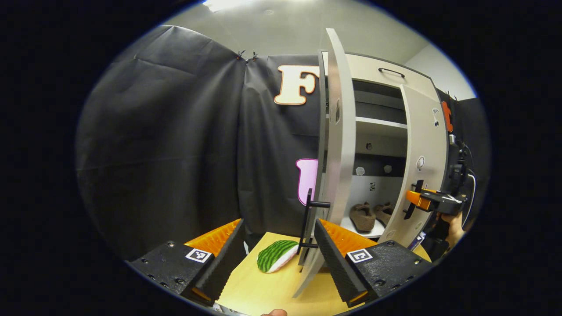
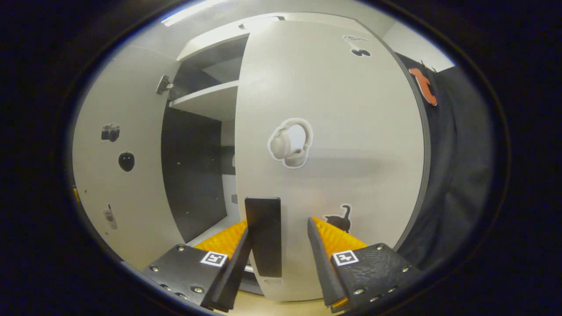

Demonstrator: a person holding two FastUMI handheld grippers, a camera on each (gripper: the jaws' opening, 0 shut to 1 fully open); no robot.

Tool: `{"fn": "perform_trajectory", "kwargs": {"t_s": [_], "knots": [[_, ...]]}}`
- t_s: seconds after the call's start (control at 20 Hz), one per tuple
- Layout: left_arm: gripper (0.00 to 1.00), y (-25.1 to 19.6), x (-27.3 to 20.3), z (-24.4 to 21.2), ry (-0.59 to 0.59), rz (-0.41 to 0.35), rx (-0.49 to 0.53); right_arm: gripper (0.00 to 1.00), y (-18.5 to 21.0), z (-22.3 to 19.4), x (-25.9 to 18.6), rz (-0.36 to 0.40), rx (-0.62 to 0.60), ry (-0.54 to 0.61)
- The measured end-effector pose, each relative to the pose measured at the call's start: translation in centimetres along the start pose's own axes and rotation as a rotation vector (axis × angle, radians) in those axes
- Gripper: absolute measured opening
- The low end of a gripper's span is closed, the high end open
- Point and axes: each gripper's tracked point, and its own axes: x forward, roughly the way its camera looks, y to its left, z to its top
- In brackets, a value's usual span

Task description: Grab one shoe with the right hand and put it into the shoe cabinet, grab the other shoe with the left hand and put it into the shoe cabinet; then close the right door with the right hand and the left door with the left hand.

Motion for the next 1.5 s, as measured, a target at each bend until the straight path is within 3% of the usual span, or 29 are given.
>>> {"fn": "perform_trajectory", "kwargs": {"t_s": [0.3,0.35,0.45,0.7,0.95,1.2,1.5], "knots": [[0.96,-1.7,2.5,-1.8,0.025,-0.101,-0.012,0.72,1.1,0.8,-0.8,0.038,0.093,-0.03],[0.92,-1.5,2.4,-1.8,0.027,-0.097,0.001,0.72,1.1,1.1,-1.2,0.039,0.092,-0.04],[0.96,-1.9,2.4,-1.6,0.013,-0.114,0.02,0.72,1.0,1.7,-1.9,0.037,0.08,-0.06],[0.94,-3.1,2.0,-1.7,0.028,-0.198,-0.03,0.72,0.1,2.5,-3.8,0.032,0.056,-0.079],[0.93,-7.6,2.2,-2.1,0.038,-0.308,-0.044,0.75,-1.0,3.0,-5.6,0.021,0.051,-0.091],[0.93,-12.9,2.7,-2.5,0.035,-0.418,-0.016,0.75,-3.8,2.8,-8.0,-0.024,0.027,-0.088],[0.93,-18.2,4.8,-3.0,0.029,-0.468,-0.024,0.73,-9.5,2.9,-10.9,-0.122,0.017,-0.083]]}}
